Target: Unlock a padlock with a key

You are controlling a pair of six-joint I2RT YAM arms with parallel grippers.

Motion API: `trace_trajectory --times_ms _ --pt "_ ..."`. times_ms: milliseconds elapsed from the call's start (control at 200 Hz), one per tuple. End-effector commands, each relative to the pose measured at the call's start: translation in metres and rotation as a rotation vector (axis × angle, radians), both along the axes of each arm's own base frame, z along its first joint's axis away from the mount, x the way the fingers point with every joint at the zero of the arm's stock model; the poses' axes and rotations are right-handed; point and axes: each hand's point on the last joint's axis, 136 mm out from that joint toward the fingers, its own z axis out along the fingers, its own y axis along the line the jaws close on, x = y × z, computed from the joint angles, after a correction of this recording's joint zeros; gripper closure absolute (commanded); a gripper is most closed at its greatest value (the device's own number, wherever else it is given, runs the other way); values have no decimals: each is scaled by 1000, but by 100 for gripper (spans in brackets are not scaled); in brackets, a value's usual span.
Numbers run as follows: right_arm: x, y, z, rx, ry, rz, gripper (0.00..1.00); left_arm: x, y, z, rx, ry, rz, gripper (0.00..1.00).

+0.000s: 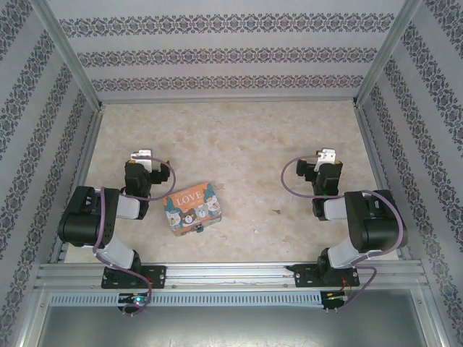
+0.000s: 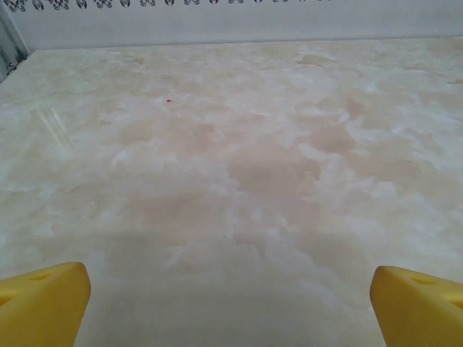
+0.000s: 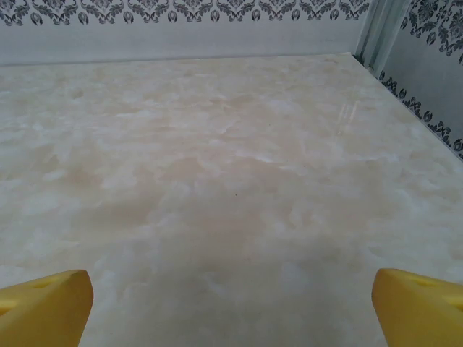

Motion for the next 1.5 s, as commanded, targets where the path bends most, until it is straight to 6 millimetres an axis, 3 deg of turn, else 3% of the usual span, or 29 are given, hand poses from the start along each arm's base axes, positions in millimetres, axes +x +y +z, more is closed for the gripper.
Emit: trace_trajectory --times_ms 0,989,1154,1349,1494 --pt "4 1 11 3 -38 -6 1 3 1 5 9 -9 -14 1" --pt "3 1 12 2 -40 -8 2 0 8 8 4 -33 28 1" --pt "2 -2 20 6 -53 -23 2 -9 12 28 7 -56 50 1" --pt "-4 4 31 -16 -48 0 2 -19 19 78 -43 -111 111 1" --pt "-8 7 65 15 -35 2 2 -32 23 105 -164 -77 173 1"
